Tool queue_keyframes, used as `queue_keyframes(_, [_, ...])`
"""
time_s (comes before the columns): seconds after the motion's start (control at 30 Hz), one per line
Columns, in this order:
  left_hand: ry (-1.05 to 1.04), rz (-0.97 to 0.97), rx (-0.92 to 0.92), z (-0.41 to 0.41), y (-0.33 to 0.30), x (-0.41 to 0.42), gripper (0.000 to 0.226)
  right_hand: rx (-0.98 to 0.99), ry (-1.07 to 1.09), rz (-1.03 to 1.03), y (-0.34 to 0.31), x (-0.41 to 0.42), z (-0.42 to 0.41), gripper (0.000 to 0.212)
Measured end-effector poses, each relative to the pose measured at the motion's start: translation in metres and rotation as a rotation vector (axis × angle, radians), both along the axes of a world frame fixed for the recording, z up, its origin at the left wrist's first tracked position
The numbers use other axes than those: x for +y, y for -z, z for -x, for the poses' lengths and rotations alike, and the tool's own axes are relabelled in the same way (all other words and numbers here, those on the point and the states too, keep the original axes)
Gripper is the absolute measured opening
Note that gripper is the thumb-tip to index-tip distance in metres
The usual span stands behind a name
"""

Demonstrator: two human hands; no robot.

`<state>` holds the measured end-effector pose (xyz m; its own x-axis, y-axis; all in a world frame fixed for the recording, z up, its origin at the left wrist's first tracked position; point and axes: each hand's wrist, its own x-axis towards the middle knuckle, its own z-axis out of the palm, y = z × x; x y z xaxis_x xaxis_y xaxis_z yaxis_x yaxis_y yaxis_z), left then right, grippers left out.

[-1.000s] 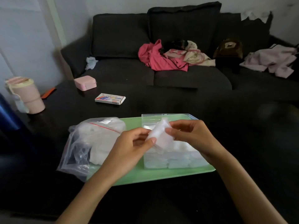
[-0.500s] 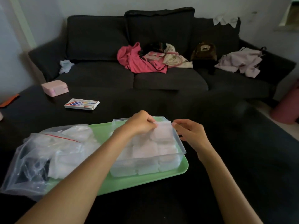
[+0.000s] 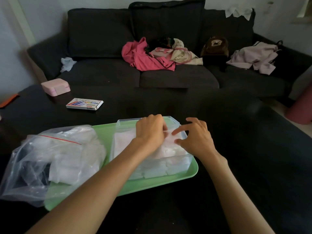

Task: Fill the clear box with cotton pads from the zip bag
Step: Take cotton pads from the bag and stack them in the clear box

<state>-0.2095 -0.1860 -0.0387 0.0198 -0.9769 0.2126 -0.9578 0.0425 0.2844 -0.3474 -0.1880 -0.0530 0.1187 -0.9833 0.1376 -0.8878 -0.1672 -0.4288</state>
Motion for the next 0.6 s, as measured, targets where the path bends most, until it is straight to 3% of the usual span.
queue_keyframes(0.1, [0.007,0.12,-0.054,-0.003,0.003,0.004,0.016,-0.01,-0.002,-0.111,0.0,0.002,-0.002,0.039])
queue_keyframes(0.23, [0.067,0.209,-0.17,-0.009,0.003,0.007,0.011,0.02,-0.007,-0.105,-0.003,0.008,-0.009,0.042])
queue_keyframes(0.37, [0.142,0.084,-0.184,-0.013,-0.002,0.009,0.028,0.015,0.011,-0.057,-0.006,0.008,-0.01,0.04])
queue_keyframes(0.47, [0.174,0.004,-0.302,-0.008,-0.003,0.009,0.037,0.044,0.023,-0.107,-0.004,0.007,-0.011,0.037])
queue_keyframes(0.6, [0.145,-0.074,-0.417,0.002,-0.008,0.005,0.037,0.082,0.031,-0.199,-0.003,0.004,-0.015,0.036])
